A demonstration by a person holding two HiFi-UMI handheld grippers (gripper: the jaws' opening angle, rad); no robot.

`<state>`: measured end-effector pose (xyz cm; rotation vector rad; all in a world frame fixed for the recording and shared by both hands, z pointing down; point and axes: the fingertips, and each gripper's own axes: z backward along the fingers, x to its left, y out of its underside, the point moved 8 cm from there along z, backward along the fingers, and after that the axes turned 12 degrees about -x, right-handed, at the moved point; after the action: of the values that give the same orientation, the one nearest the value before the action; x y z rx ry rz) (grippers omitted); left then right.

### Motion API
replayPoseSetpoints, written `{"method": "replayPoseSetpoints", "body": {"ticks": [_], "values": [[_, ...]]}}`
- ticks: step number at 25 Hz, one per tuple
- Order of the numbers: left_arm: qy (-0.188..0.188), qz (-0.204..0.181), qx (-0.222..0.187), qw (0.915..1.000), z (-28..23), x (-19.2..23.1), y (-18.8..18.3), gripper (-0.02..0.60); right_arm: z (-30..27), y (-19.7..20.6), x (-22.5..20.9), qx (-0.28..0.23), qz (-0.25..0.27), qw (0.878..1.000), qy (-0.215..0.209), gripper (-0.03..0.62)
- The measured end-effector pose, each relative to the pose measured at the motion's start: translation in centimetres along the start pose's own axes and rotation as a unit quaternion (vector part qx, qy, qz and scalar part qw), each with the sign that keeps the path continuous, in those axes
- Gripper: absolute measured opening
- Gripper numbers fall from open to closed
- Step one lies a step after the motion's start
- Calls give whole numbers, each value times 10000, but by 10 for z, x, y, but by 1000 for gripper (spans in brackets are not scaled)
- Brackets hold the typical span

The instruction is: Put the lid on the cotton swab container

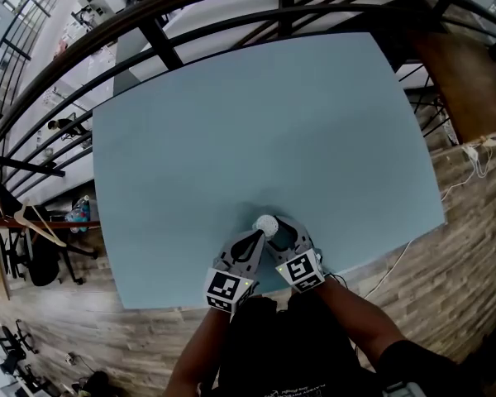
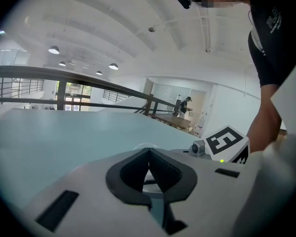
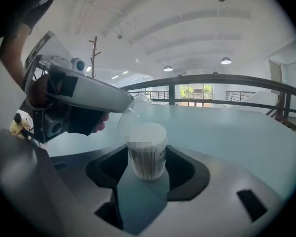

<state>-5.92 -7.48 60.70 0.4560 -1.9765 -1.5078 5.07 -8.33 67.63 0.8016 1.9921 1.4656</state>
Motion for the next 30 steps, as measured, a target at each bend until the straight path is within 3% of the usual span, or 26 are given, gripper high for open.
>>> {"method": "replayPoseSetpoints", "body": {"ticks": [30], "values": [[-114, -189, 638, 9977, -20, 1, 15, 11, 1, 2, 0, 4, 46, 10000, -82, 249]]}}
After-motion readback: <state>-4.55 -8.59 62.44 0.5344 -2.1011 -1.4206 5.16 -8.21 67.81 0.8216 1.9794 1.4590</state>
